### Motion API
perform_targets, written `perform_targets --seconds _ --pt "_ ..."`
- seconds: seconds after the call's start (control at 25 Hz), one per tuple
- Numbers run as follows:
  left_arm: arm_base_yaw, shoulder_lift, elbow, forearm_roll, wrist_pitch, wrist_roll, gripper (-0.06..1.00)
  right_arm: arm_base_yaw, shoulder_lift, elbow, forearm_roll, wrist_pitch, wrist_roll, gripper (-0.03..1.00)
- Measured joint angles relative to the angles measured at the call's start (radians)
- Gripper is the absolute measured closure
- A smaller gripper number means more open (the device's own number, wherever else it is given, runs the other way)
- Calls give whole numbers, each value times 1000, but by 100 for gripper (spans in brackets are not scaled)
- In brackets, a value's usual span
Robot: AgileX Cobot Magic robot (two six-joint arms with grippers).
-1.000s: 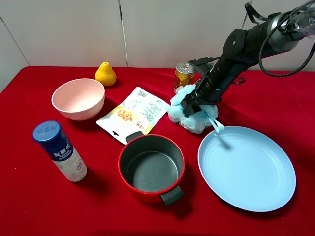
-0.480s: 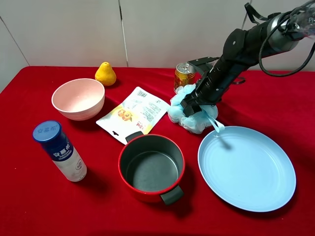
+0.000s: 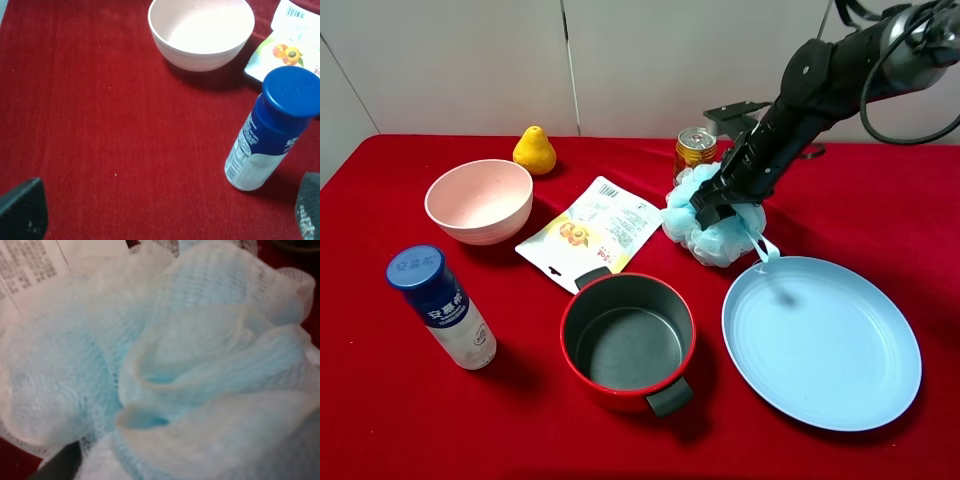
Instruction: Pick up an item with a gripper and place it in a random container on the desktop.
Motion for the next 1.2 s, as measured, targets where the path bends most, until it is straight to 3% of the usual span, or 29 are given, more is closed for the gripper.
perform_targets --seconds 0.56,1.2 --pt "0 0 0 0 0 0 -5 0 -116 0 -28 95 33 60" --pt "0 0 0 0 0 0 -5 3 -241 1 -64 290 144 62"
